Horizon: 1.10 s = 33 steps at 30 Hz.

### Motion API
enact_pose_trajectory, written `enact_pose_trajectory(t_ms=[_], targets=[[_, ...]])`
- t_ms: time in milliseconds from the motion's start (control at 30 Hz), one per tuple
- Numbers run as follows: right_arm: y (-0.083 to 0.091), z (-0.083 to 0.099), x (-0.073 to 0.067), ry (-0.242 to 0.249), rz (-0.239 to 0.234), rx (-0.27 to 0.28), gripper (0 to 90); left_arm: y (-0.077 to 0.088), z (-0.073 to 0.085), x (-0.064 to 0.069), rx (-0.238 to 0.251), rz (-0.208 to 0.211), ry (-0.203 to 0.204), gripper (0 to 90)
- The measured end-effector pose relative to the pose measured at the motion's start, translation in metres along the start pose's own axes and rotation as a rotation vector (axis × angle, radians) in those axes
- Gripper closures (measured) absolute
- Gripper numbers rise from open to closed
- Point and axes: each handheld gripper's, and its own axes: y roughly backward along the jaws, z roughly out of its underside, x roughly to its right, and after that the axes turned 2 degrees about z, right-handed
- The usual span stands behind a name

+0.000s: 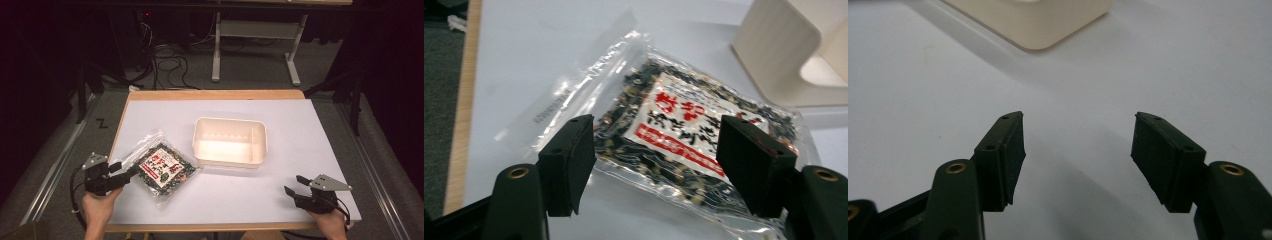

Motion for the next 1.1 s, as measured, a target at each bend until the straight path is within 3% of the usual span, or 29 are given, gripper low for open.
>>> enact_pose_trajectory(t_ms=[100,533,867,900,1100], targets=[[0.000,0.000,0.000,-0.004,0.000,0.004,38.7,-0.002,-0.003,-0.014,0.007,-0.022,0.045,32.0],[0.001,0.000,0.000,-0.002,0.001,0.004,38.6,-0.024,0.004,-0.042,-0.037,-0.085,0.136,30.7],[0.000,0.001,-0.001,-0.004,0.002,-0.007,38.6,-0.030,0.010,-0.053,-0.048,-0.083,0.191,29.9],[0.000,0.001,-0.001,-0.004,0.002,-0.008,38.6,-0.031,0.012,-0.055,-0.049,-0.080,0.211,29.7],[-0.001,0.001,-0.001,-0.001,0.002,-0.009,38.6,-0.036,0.013,-0.057,-0.052,-0.067,0.226,29.5]])
